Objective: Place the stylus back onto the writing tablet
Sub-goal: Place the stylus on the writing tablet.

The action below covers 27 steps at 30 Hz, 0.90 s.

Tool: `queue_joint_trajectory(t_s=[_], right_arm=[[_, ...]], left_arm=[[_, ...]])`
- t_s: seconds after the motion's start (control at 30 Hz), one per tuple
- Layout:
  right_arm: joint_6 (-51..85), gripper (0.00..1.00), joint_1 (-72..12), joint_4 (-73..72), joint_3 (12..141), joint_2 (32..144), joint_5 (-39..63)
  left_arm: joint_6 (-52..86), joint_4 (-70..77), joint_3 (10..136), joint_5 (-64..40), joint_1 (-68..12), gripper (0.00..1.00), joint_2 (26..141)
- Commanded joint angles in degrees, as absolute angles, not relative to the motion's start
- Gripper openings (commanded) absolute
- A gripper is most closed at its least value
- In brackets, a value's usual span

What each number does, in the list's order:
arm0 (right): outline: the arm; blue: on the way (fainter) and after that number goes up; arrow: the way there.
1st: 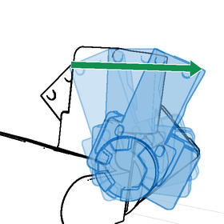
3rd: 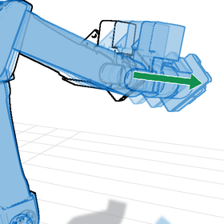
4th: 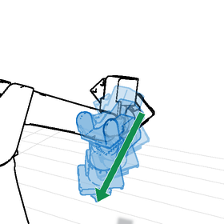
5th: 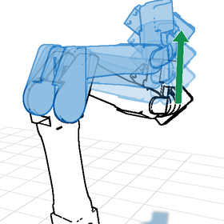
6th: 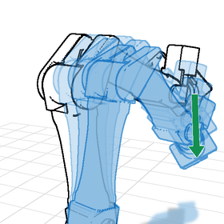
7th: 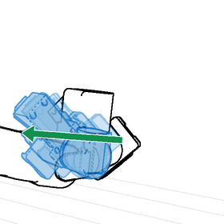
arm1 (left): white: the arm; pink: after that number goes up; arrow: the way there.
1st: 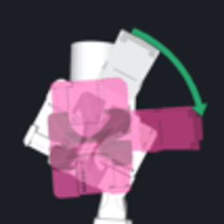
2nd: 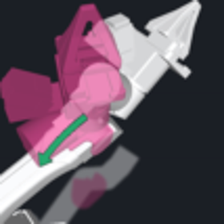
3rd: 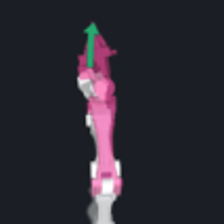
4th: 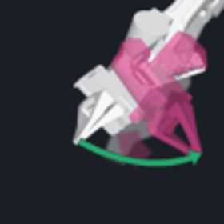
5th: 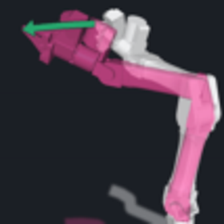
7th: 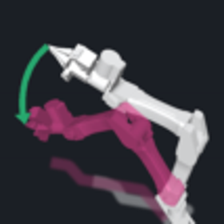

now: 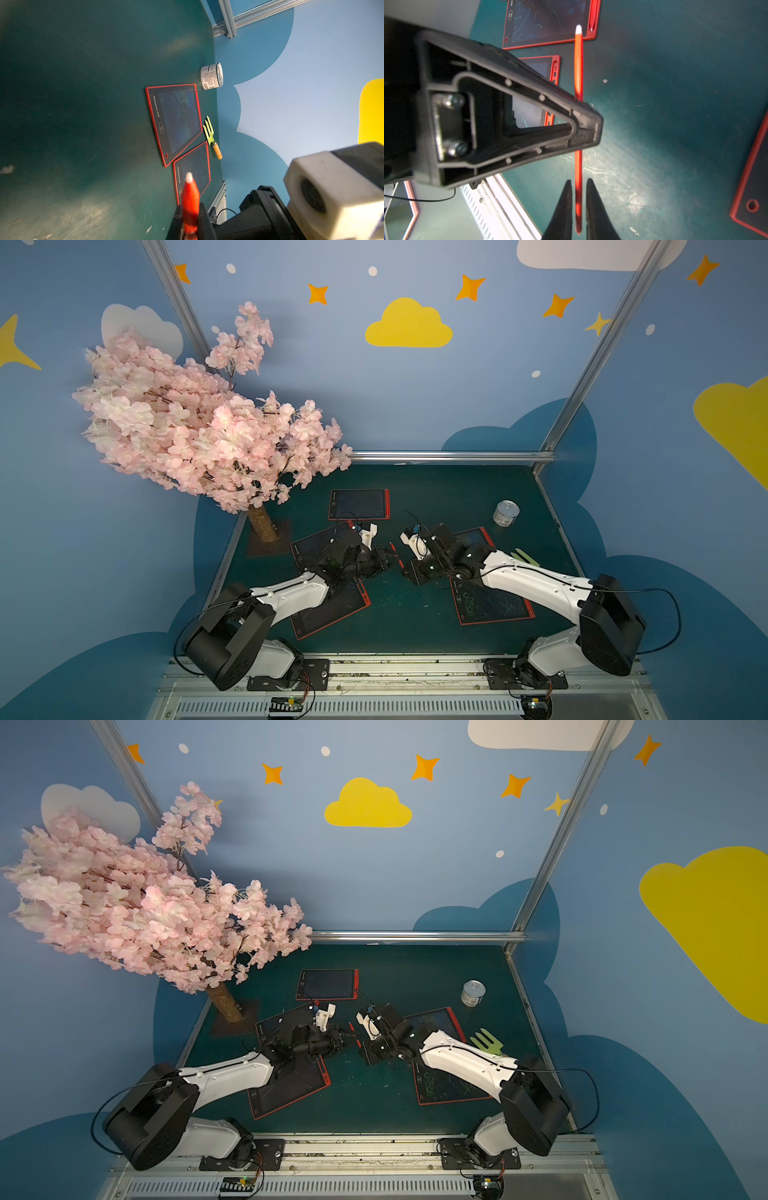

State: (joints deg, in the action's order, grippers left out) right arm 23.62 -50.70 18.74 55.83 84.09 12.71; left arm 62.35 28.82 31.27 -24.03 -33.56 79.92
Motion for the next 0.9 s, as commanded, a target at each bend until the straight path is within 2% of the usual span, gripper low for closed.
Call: queue_joint_trajectory(t_s=[0.0, 0.27, 0.57, 0.87], right_arm=[[23.2, 0.09, -50.5, 18.4, 57.4, 84.9, 13.1], [23.1, 0.01, -50.5, 18.5, 58.1, 85.2, 13.6], [23.7, 0.00, -50.5, 18.1, 58.0, 85.0, 14.3], [25.2, 0.00, -50.3, 17.9, 57.8, 85.6, 14.9]], left_arm=[[61.9, 28.9, 32.5, -25.2, -33.7, 0.08, 79.9], [61.1, 26.9, 32.5, -24.7, -34.2, 0.13, 78.0], [61.3, 29.3, 31.1, -23.9, -34.3, 0.18, 77.6], [61.4, 31.1, 29.6, -21.2, -35.2, 0.16, 77.0]])
